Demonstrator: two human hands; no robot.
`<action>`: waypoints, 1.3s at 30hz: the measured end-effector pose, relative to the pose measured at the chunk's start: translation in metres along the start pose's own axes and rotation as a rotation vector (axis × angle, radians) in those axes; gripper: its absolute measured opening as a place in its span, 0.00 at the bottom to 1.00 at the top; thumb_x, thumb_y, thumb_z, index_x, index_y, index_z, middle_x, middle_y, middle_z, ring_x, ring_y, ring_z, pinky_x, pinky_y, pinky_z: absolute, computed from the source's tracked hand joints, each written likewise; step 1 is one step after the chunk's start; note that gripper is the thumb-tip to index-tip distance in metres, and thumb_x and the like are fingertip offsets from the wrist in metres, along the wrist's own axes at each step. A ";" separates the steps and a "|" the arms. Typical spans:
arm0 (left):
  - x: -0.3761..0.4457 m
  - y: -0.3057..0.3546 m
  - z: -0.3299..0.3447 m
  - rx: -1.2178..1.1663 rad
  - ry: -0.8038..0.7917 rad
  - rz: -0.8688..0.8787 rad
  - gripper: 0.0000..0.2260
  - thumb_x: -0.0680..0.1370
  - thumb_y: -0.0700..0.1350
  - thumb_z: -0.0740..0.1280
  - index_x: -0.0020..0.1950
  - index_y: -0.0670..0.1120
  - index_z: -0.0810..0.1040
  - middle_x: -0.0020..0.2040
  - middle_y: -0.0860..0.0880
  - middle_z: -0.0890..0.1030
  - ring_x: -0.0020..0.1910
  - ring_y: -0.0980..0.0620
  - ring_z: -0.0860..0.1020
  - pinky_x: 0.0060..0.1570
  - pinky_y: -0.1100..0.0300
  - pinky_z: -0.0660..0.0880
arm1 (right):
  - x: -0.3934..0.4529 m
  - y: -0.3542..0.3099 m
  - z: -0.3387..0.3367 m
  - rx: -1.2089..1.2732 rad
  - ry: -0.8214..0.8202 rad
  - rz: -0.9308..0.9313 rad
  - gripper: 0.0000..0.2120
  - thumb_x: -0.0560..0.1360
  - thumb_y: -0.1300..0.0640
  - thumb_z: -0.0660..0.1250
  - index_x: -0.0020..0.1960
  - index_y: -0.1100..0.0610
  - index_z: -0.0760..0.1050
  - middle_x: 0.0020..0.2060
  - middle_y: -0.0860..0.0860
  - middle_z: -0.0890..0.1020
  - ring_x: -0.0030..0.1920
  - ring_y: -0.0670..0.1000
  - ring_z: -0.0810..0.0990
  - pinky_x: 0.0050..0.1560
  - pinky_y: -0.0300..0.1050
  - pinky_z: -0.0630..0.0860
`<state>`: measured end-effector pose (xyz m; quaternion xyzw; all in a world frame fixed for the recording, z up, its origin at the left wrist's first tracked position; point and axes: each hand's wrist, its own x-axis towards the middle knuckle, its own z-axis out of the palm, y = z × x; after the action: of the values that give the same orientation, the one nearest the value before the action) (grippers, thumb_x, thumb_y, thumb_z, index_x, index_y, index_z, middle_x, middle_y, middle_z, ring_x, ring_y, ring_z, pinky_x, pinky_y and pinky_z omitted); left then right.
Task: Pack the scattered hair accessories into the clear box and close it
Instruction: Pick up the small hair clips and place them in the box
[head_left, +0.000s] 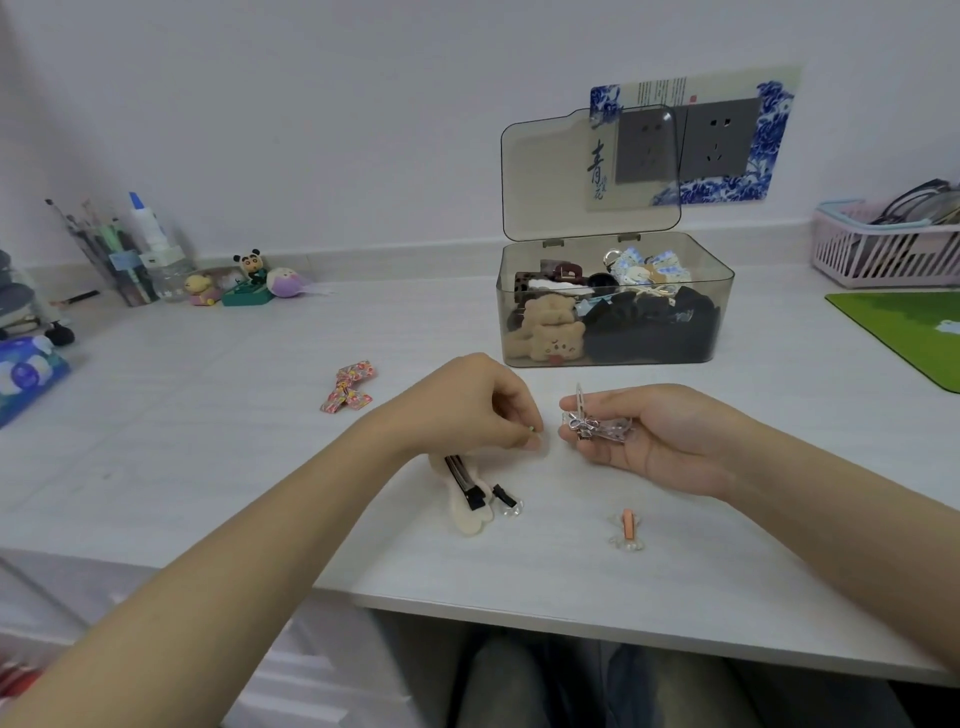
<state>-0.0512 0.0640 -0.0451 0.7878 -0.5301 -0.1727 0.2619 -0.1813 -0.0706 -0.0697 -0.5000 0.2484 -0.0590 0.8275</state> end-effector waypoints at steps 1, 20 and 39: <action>0.001 0.003 -0.001 -0.053 0.040 0.028 0.04 0.69 0.41 0.75 0.42 0.47 0.84 0.35 0.52 0.83 0.34 0.60 0.77 0.42 0.63 0.75 | 0.000 0.000 0.001 0.010 -0.015 0.004 0.09 0.77 0.67 0.58 0.54 0.68 0.74 0.44 0.60 0.78 0.41 0.54 0.80 0.33 0.40 0.81; -0.025 0.008 -0.006 0.265 -0.241 -0.026 0.07 0.68 0.50 0.76 0.44 0.56 0.82 0.40 0.60 0.80 0.43 0.61 0.78 0.47 0.62 0.74 | -0.005 0.003 0.014 0.126 -0.095 0.073 0.12 0.79 0.66 0.56 0.58 0.70 0.71 0.46 0.60 0.78 0.46 0.56 0.80 0.40 0.46 0.82; -0.012 0.007 -0.006 -0.112 0.195 0.154 0.05 0.69 0.40 0.75 0.42 0.48 0.84 0.41 0.50 0.84 0.34 0.64 0.76 0.36 0.75 0.69 | 0.006 -0.002 0.020 0.219 -0.101 0.109 0.13 0.78 0.66 0.54 0.60 0.70 0.69 0.45 0.63 0.78 0.45 0.57 0.79 0.41 0.49 0.82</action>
<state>-0.0580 0.0743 -0.0360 0.7419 -0.5505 -0.1039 0.3684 -0.1664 -0.0582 -0.0624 -0.3946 0.2251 -0.0157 0.8907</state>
